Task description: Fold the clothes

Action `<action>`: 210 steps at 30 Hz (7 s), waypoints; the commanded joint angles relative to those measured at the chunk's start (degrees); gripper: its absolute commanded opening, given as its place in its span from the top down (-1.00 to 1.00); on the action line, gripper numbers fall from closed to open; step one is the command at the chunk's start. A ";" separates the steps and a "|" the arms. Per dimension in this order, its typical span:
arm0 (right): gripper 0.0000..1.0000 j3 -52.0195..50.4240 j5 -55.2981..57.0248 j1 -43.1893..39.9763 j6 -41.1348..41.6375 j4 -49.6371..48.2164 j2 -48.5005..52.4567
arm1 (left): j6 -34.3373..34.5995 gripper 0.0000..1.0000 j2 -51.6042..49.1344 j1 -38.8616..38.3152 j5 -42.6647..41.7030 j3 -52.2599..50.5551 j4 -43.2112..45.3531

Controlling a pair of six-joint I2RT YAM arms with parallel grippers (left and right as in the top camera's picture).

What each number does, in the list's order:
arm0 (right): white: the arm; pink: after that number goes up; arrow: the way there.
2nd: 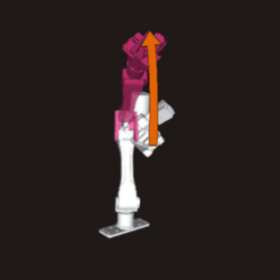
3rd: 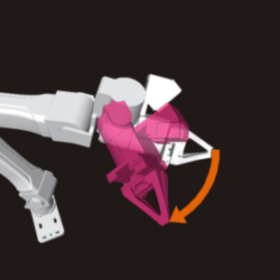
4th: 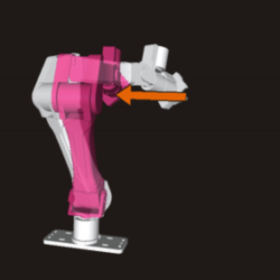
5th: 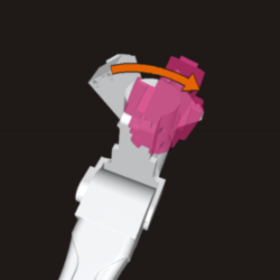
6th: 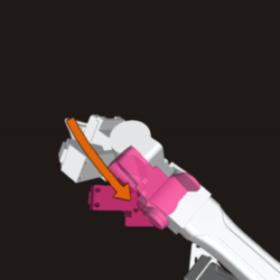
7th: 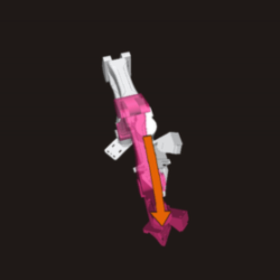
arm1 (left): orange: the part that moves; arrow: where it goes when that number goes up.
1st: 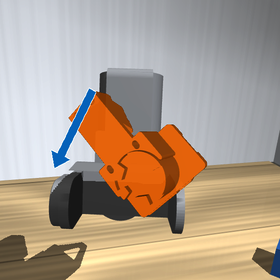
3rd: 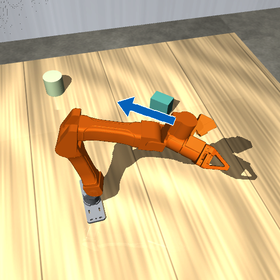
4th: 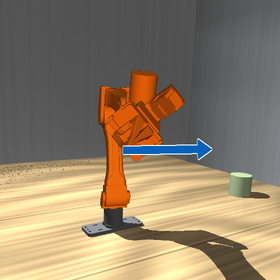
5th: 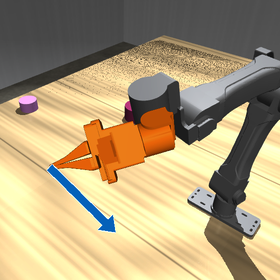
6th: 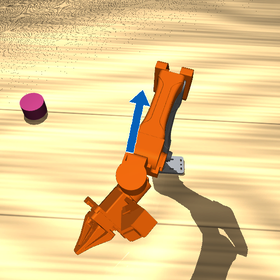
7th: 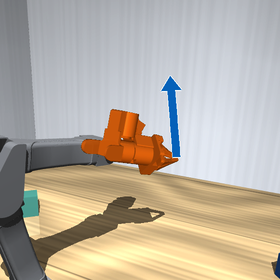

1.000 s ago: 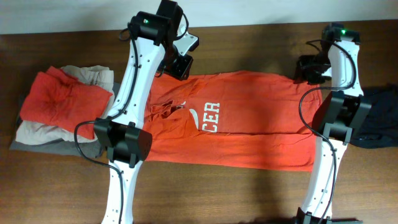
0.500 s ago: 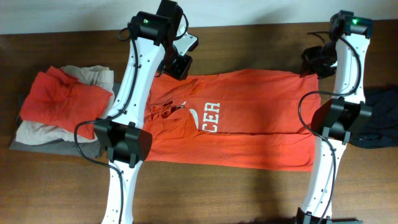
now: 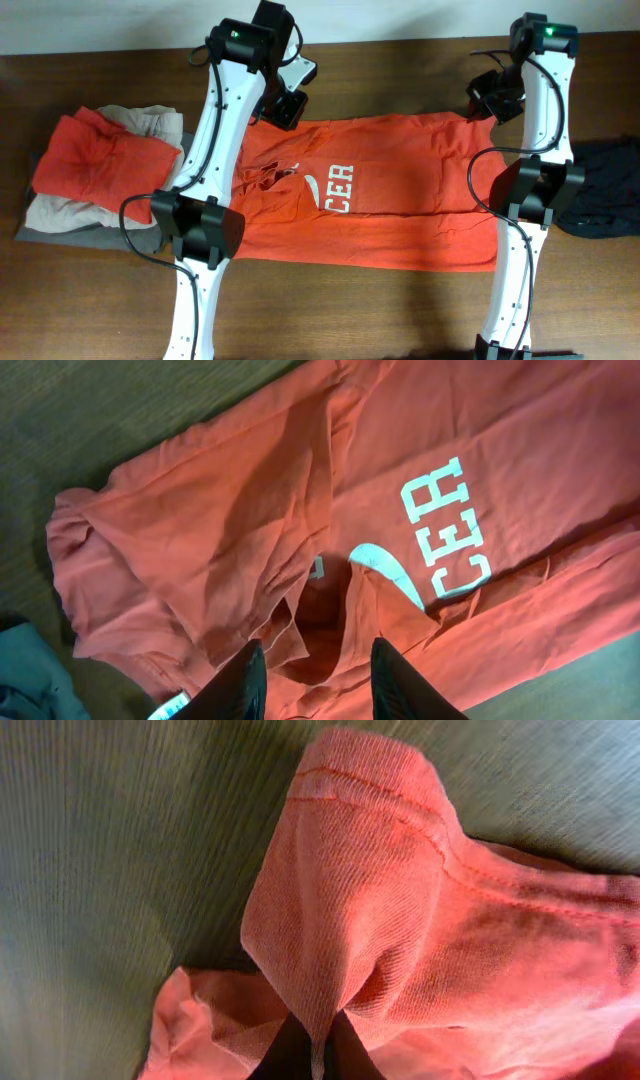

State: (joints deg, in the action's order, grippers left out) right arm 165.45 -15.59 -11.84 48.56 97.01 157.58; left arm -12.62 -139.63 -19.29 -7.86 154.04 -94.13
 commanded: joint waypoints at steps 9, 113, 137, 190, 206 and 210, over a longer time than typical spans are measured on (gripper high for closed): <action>0.92 -1.64 7.23 0.52 2.29 0.35 -12.24 | 0.09 0.30 0.92 -0.04 1.70 0.44 -0.70; 0.06 -51.30 6.93 -3.26 -3.78 -2.56 -38.21 | -1.22 -0.13 14.49 15.87 -9.97 -2.14 2.36; 0.77 -65.26 17.79 -6.82 -5.38 -14.53 -30.18 | -1.22 -0.15 14.49 14.14 -9.97 -2.14 2.34; -0.98 -61.55 11.80 -8.13 -19.65 -15.15 -76.19 | -11.37 -0.41 9.99 -8.31 16.96 -36.22 32.63; -0.98 -61.55 11.80 -8.13 -19.78 -13.84 -76.19 | -11.52 -0.33 4.15 -8.41 14.88 -36.26 34.45; -0.98 -61.55 11.82 -8.13 -19.78 -13.84 -76.19 | -11.54 -0.32 2.91 -8.41 14.75 -36.26 34.58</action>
State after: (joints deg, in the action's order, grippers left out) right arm 103.79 -4.91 -20.21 29.32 83.18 81.49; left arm -23.18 -135.15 -27.94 7.73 117.64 -59.81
